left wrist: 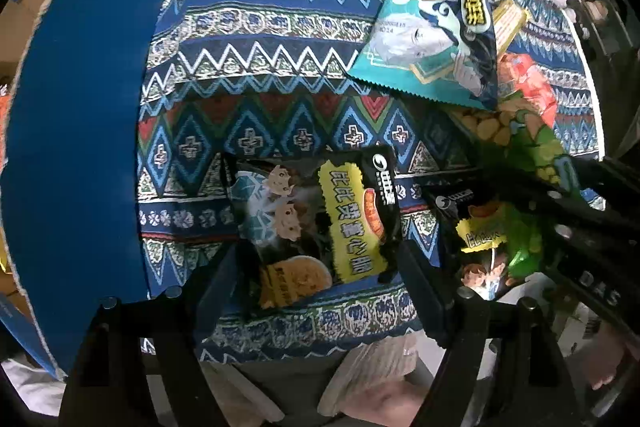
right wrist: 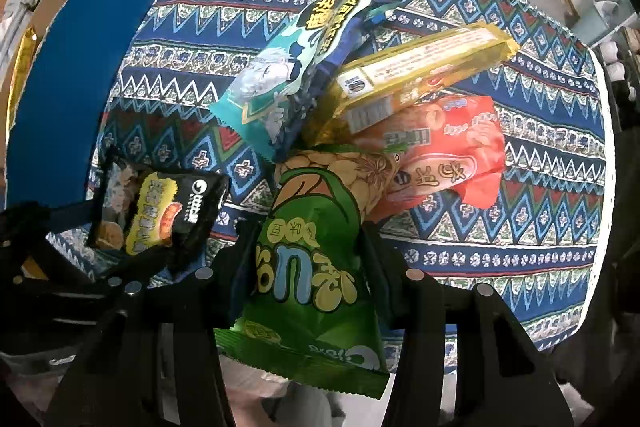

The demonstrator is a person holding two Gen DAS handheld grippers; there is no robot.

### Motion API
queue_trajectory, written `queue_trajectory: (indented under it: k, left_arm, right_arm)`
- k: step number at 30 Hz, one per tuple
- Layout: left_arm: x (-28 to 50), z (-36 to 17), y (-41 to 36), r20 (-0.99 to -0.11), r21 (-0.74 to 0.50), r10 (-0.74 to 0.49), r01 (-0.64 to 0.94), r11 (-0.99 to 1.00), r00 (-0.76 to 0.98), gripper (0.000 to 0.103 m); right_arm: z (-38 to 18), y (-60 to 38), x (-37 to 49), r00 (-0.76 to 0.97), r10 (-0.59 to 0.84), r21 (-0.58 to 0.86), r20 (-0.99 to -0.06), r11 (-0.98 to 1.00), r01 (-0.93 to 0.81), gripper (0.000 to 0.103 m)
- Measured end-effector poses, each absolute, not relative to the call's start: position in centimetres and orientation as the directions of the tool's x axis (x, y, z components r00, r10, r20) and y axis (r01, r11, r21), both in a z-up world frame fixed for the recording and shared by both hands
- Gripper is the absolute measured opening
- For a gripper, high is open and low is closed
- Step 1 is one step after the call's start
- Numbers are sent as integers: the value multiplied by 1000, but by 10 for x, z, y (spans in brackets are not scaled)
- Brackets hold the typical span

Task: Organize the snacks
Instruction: 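Grasp the black yellow-label bag with the left tool while the right tool grasps the green bag, then lift both bags and carry them over the cardboard box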

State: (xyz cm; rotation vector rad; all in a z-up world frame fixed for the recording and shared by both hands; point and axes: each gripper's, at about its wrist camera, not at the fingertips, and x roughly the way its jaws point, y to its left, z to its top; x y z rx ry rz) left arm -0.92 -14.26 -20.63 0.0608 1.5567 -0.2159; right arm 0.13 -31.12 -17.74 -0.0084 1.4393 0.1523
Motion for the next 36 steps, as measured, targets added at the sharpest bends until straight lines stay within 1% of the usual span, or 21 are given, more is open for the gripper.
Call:
queue_trajectory:
  k: [3,10,12,13,14,17,23,29,36]
  left_arm:
    - [-10,-214,-147,-997,-78,-77,180,980,-12,81]
    - [-1,-229,-154,-997,-74,-70,157,985,-30,81]
    - [0,-230,-160,-998,-59,-57,181,982,-16,78]
    - [1,-230,-164,-998,-64,-63,190,980,-12,71]
    - [0,-229,-166,-998,-66,-66,196,978,-7,67]
    - [-3,-227,-167,-997,-77,-79,200,977,4,59]
    - [2,-222,-160,-995,-102,-104,195,975,-2,57]
    - [-4,-206,-146,-993,-113,-117,203,973,7,57]
    - [-5,-178,-135,-989,-107,-126,212,971,76,57]
  right_arm:
    - [-175,-315,1,133,98,83,-986,990,-118,49]
    - [-174,-313,-4,145,103,86,-984,989,-119,50]
    - [-176,-320,-5,146,106,89,-984,989,-118,50]
    - [-175,-324,-7,147,106,89,-983,989,-118,50]
    - [-175,-320,-8,148,105,88,-983,989,-117,50]
    - [-171,-315,-10,153,101,84,-983,990,-116,50]
    - [-162,-309,-10,161,112,94,-981,989,-119,50]
    - [-149,-305,-15,181,132,108,-975,985,-136,49]
    - [-129,-301,-19,229,134,101,-964,983,-151,49]
